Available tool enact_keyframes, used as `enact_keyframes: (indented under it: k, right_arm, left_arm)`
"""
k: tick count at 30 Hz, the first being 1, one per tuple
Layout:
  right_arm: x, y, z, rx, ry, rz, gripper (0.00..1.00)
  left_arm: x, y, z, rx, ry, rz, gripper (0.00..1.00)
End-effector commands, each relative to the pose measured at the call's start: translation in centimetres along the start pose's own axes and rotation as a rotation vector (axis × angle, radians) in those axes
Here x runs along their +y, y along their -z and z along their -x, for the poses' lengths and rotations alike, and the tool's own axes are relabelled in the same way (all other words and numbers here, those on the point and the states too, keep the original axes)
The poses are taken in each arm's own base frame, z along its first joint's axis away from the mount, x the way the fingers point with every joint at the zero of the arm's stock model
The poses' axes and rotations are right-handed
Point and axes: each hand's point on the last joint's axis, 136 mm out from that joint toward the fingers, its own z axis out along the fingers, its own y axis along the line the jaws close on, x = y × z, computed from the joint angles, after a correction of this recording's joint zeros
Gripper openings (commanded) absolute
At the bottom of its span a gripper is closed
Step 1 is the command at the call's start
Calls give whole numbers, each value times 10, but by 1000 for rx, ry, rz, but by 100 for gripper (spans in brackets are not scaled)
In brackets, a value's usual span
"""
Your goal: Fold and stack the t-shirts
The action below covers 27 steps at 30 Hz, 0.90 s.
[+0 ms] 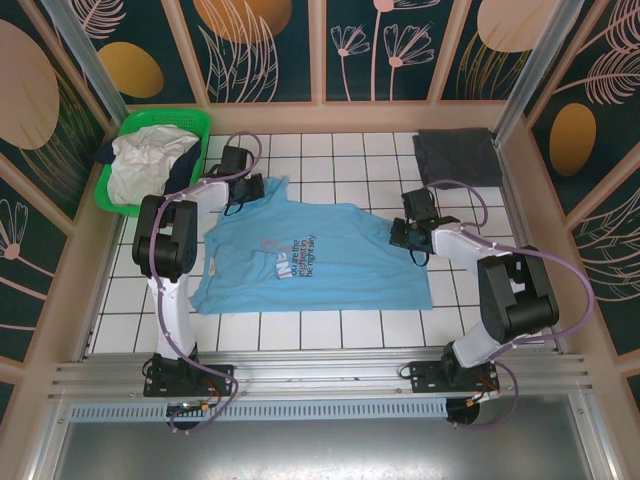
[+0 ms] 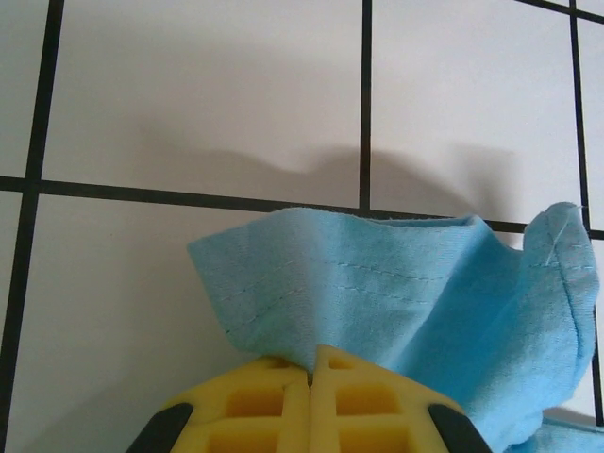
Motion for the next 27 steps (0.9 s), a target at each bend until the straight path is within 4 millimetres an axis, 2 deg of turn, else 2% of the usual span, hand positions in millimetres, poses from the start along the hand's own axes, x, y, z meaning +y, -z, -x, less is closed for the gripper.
enact_keyframes:
  k: [1,4,7,10,13,17,21,24,27]
  right_arm:
    - [-15,17,-15,1,-6,-35,13]
    - [1,32,0,-79,-22,71,18]
    - [15,36,27,-126,-41,122,28]
    - [25,24,52,-120,-31,100,37]
    - [26,0,67,-74,-11,22,40]
    - [36,-29,69,0,41,-46,42]
    - [34,-45,58,51,106,-201,43]
    - [17,-48,52,70,112,-337,41]
    - [7,-37,51,49,98,-439,35]
  left_arm:
    - [-9,23,26,-71,7,-31,0]
    - [-13,25,30,-78,4,-42,0]
    - [-16,24,30,-71,11,-64,0]
    - [-19,24,27,-66,18,-81,0]
    - [-22,26,33,-72,12,-87,0]
    - [-23,28,41,-84,2,-78,0]
    - [-22,27,39,-82,-4,-77,0]
    - [-20,23,36,-74,-13,-72,0]
    - [-16,18,33,-67,-17,-58,0]
